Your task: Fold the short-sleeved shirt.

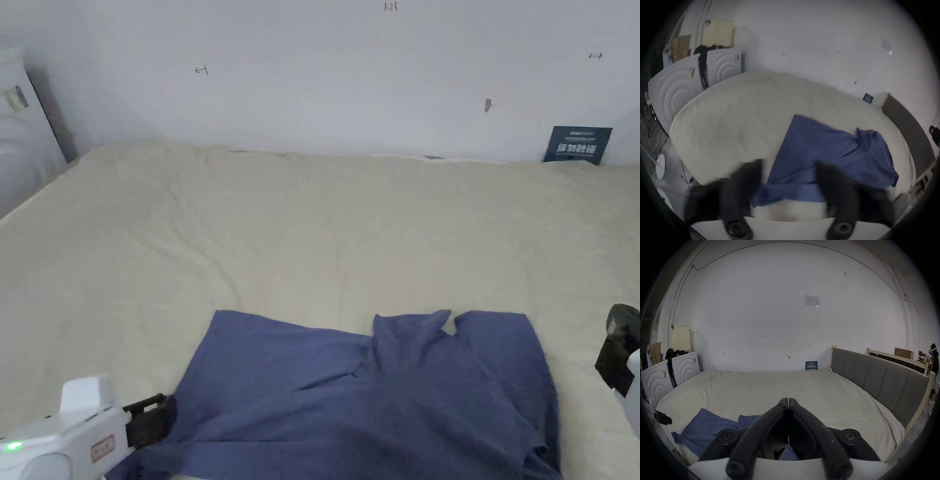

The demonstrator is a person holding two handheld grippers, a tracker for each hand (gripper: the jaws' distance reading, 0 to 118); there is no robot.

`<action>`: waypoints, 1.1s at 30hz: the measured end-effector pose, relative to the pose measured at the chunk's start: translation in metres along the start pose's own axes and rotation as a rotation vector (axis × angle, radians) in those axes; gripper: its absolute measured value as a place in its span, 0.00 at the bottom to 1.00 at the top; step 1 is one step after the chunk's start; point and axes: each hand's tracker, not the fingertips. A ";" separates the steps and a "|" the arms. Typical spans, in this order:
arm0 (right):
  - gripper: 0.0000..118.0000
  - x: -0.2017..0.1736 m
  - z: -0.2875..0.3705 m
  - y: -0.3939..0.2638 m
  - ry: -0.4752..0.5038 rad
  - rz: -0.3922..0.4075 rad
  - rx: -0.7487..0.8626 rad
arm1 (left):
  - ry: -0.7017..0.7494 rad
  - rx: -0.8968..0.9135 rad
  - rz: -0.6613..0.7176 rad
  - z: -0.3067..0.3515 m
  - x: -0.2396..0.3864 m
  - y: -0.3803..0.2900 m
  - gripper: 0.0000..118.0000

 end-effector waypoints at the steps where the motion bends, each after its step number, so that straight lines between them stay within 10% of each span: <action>1: 0.01 -0.002 -0.003 0.000 0.004 0.001 -0.006 | 0.031 -0.037 0.023 -0.008 -0.005 -0.005 0.88; 2: 0.01 -0.003 -0.004 -0.001 0.008 0.005 -0.012 | 0.084 -0.054 0.042 -0.014 -0.008 -0.011 1.00; 8: 0.01 -0.013 -0.014 -0.006 0.027 0.027 -0.049 | 0.157 -0.167 0.009 -0.046 -0.022 -0.038 0.95; 10: 0.01 -0.015 -0.017 -0.008 0.032 0.037 -0.060 | 0.157 -0.170 0.007 -0.054 -0.026 -0.044 0.81; 14: 0.01 -0.019 -0.023 -0.012 0.037 0.043 -0.089 | 0.009 -0.155 0.047 -0.061 -0.027 -0.052 0.20; 24: 0.02 -0.008 -0.059 -0.032 0.030 -0.012 -0.220 | 0.029 -0.078 -0.004 -0.037 -0.013 -0.039 0.08; 26: 0.17 0.000 -0.079 -0.037 0.017 -0.027 -0.283 | 0.022 -0.061 0.002 -0.032 -0.012 -0.034 0.08; 28: 0.52 0.008 -0.107 -0.042 0.014 -0.029 -0.355 | 0.016 -0.049 -0.006 -0.030 -0.009 -0.028 0.08; 33: 0.91 0.023 -0.183 -0.062 -0.033 -0.014 -0.513 | 0.016 -0.030 -0.011 -0.028 0.000 -0.017 0.08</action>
